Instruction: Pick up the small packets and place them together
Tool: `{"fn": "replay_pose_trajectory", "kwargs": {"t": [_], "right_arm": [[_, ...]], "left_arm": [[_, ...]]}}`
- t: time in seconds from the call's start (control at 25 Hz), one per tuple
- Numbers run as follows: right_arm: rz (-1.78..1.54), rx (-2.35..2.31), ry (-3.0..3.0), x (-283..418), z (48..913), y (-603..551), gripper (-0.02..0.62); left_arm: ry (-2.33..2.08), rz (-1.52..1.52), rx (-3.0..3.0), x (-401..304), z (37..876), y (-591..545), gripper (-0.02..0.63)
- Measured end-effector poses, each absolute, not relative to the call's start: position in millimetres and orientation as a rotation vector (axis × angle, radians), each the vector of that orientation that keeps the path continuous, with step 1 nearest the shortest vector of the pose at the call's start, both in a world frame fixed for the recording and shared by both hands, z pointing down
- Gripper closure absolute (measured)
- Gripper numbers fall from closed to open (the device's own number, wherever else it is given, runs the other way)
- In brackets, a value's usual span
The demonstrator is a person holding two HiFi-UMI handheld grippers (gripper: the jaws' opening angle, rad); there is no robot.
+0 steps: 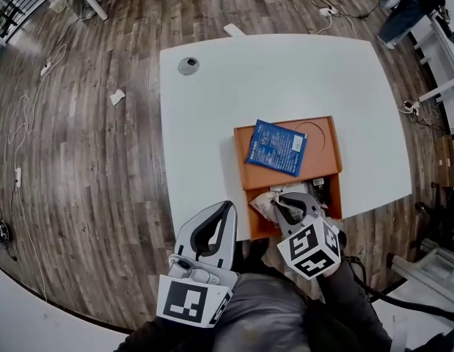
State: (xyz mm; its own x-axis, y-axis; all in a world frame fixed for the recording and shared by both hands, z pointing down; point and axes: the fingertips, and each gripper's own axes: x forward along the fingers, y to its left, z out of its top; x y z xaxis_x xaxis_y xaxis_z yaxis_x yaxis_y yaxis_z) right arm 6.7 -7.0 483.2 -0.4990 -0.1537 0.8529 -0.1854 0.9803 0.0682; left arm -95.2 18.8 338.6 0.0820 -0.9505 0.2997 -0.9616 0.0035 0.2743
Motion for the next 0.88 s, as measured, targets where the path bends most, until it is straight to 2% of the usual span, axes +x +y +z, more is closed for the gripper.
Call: {"fn": "replay_pose_trajectory", "kwargs": {"t": [0.44,0.88], "right_arm": [[-0.080,0.344,-2.299,26.9,404.2,8.4,0.535],[-0.060,0.368,-2.327,40.5,401.0,12.7,0.535]], "left_arm": [[-1.966,0.044,2.086,-46.1,283.7,47.6,0.604],[-1.922,0.065,2.128,-24.5,282.9,49.0,0.604]]}}
